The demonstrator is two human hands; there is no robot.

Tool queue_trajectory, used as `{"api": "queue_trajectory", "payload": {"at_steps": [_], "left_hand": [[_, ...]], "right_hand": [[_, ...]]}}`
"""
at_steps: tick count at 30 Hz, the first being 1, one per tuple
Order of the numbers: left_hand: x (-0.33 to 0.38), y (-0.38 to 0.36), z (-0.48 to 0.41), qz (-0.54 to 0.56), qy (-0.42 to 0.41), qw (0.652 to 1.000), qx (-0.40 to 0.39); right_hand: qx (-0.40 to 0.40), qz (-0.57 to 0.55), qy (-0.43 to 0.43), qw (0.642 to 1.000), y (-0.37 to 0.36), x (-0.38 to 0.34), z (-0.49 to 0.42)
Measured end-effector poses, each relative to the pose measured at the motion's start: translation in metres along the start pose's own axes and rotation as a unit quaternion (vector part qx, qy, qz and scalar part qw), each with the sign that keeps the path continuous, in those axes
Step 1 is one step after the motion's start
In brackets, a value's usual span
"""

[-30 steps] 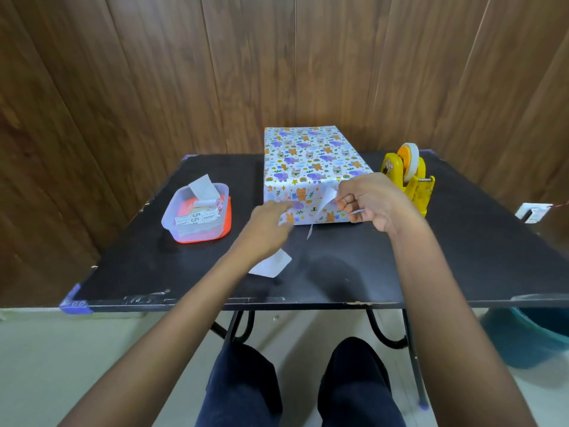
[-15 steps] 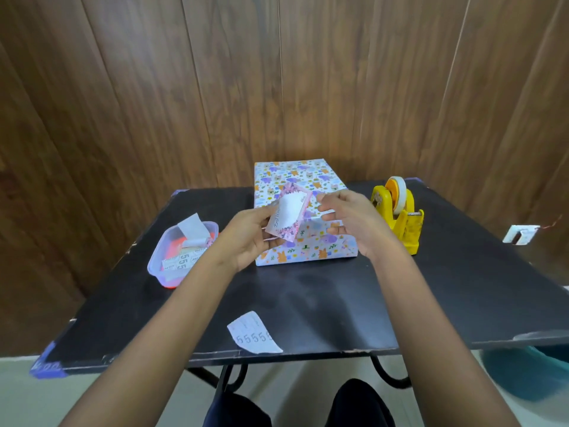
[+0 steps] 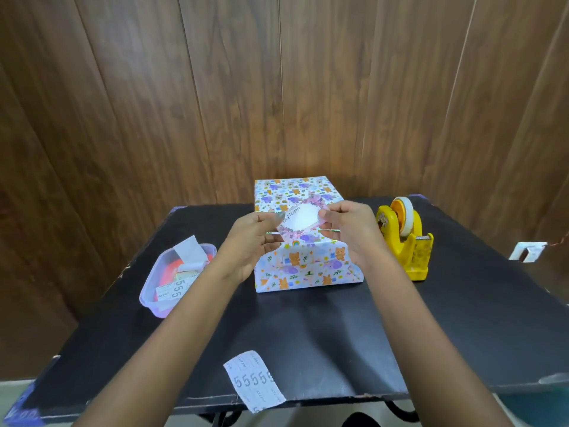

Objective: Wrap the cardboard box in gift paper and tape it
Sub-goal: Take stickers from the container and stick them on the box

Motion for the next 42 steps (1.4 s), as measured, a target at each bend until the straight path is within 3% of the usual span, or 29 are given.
{"api": "queue_trajectory", "payload": {"at_steps": [4, 12, 21, 28, 36, 42], "left_hand": [[0.007, 0.011, -0.015, 0.005, -0.028, 0.999, 0.027], [0.024, 0.013, -0.03, -0.047, -0.104, 0.993, 0.043], [0.034, 0.007, -0.056, -0.059, -0.112, 0.992, -0.005], [0.047, -0.008, -0.127, -0.102, -0.124, 0.987, 0.026], [0.04, -0.028, -0.238, -0.238, -0.127, 0.96, 0.078], [0.038, -0.054, -0.29, -0.389, -0.174, 0.901, 0.077]], "right_hand": [[-0.001, -0.052, -0.024, 0.998, 0.0, 0.005, -0.008], [-0.013, -0.05, -0.011, 0.999, -0.001, 0.002, -0.019], [-0.02, 0.092, 0.033, 0.995, -0.012, -0.011, -0.042], [0.011, 0.073, -0.066, 0.995, -0.021, -0.006, -0.105], [0.112, 0.141, -0.129, 0.975, -0.024, 0.024, -0.199], [0.118, 0.208, -0.119, 0.964, -0.027, 0.038, -0.243]]}}
Point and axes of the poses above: each hand's wrist, its own z-axis away from the middle knuckle, its own y-axis out of the back of the hand, x = y × z, the point moved 9 cm from there along -z, towards the middle knuckle, and after that the axes turned 7 degrees about x, right-handed, at the moved point
